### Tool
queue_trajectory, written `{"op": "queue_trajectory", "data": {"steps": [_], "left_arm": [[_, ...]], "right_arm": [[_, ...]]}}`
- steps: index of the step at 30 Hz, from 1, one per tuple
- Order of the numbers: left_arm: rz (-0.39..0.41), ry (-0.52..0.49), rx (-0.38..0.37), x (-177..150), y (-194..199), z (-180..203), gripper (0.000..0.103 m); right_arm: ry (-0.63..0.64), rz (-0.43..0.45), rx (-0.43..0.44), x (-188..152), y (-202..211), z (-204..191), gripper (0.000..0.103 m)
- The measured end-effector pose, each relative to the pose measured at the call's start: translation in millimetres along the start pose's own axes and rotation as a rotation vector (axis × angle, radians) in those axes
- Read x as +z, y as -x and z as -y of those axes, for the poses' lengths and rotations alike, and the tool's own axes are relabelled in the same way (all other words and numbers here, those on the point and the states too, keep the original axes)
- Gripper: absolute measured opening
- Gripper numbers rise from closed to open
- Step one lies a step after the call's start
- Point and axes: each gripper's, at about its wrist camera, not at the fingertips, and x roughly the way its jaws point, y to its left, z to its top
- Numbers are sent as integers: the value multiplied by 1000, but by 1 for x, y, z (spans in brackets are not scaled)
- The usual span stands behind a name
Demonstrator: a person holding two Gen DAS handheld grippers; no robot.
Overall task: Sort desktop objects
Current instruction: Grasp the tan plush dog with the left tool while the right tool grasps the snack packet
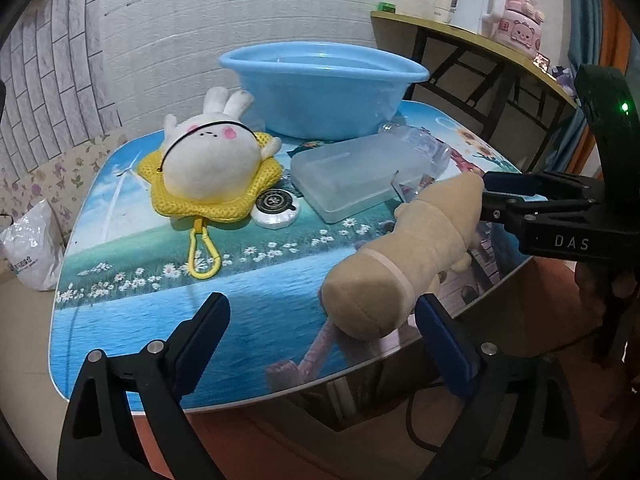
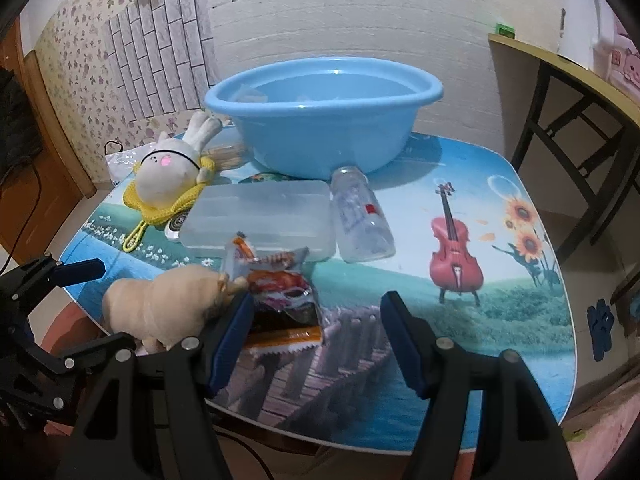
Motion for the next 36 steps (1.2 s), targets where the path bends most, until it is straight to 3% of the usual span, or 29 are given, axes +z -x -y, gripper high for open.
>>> {"op": "queue_trajectory", "data": {"steps": [3,17,19,23,36], "left_arm": [[-11,2,11,0,-2,-1,102],[9,7,13,0,-1,-6,102],[11,14,15,0,0,-9,94],[15,29,-39,-1,0,-11,61],[74,55,13,3,17,-22,59]], "right_arm": [[14,9,15,6,-3,-6,66],[57,47,76,23,-10,-32,66],[44,45,74,23,-9,-28,66],[18,32,62,19,-8,-19,66],[25,-35,47,5,-19,-19,66]]}}
